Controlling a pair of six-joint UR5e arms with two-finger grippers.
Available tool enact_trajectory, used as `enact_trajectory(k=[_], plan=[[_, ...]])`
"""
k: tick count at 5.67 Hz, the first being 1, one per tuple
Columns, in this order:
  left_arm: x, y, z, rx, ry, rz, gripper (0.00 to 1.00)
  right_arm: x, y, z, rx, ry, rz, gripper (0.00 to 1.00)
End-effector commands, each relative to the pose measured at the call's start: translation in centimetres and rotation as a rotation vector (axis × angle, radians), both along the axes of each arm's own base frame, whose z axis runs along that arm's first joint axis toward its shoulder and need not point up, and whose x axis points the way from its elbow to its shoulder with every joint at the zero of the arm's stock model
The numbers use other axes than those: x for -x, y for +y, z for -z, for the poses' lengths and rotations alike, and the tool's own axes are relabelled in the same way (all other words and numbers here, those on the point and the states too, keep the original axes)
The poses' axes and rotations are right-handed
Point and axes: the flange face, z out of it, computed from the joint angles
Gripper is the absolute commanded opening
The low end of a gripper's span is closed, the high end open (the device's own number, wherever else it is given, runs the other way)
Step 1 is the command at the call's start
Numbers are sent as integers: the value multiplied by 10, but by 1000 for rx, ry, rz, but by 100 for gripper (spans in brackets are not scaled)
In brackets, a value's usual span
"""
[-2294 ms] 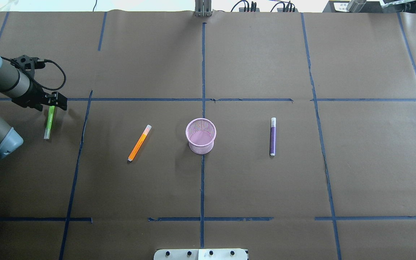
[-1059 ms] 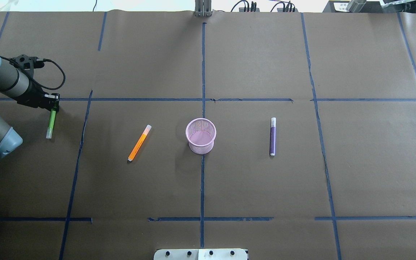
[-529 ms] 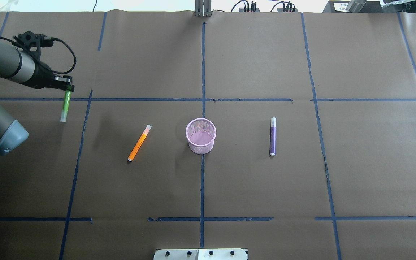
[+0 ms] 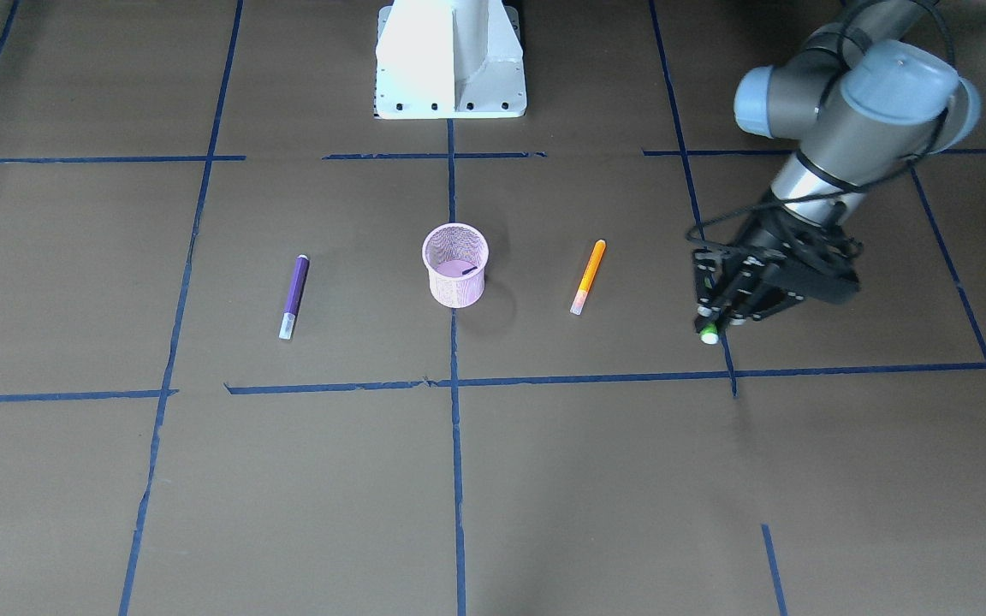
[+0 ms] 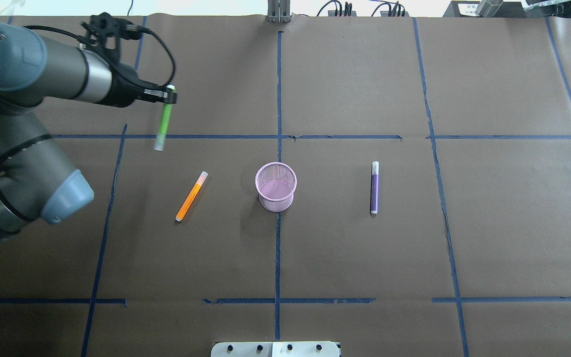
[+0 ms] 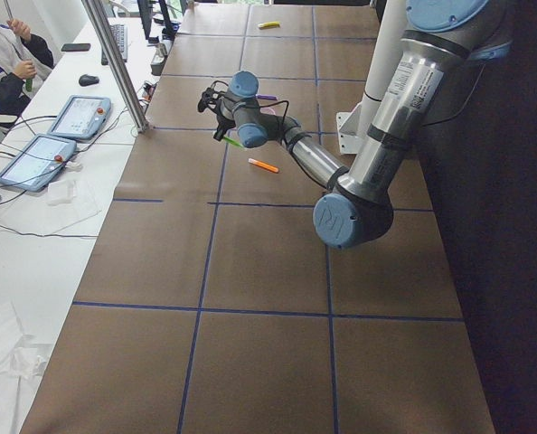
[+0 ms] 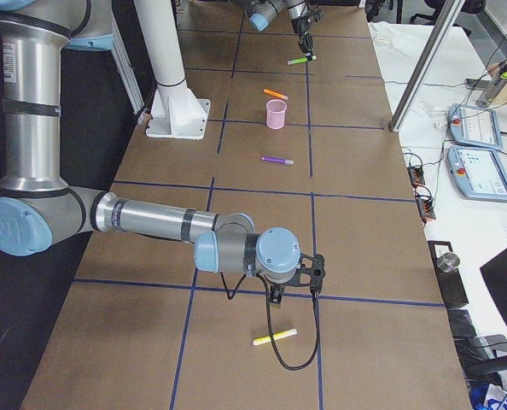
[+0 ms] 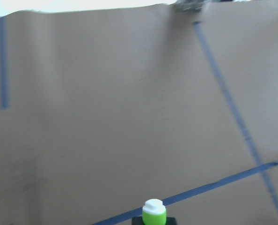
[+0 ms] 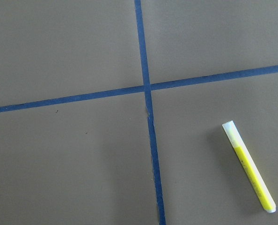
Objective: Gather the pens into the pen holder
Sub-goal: 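Lift the green marker upright and carry it toward the pen holder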
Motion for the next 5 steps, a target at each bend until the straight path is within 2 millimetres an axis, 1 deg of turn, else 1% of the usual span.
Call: enact_trajectory(k=[1,2,3,4,5], plan=[[-38,58,63,-155,165,116,0,0,0,11,-18,-18,-1,100],[-66,103,69,-252,328,121,0,0,0,15,-26,-17,0,100],[-86,126,59,-341,492,66,0,0,-2,16,-26,-17,-1,100],[-93,127,46,-447,539,71,0,0,-3,18,-31,-17,-1,100],[-96,126,43,-494,526,67,0,0,-3,18,-31,-17,-1,100]])
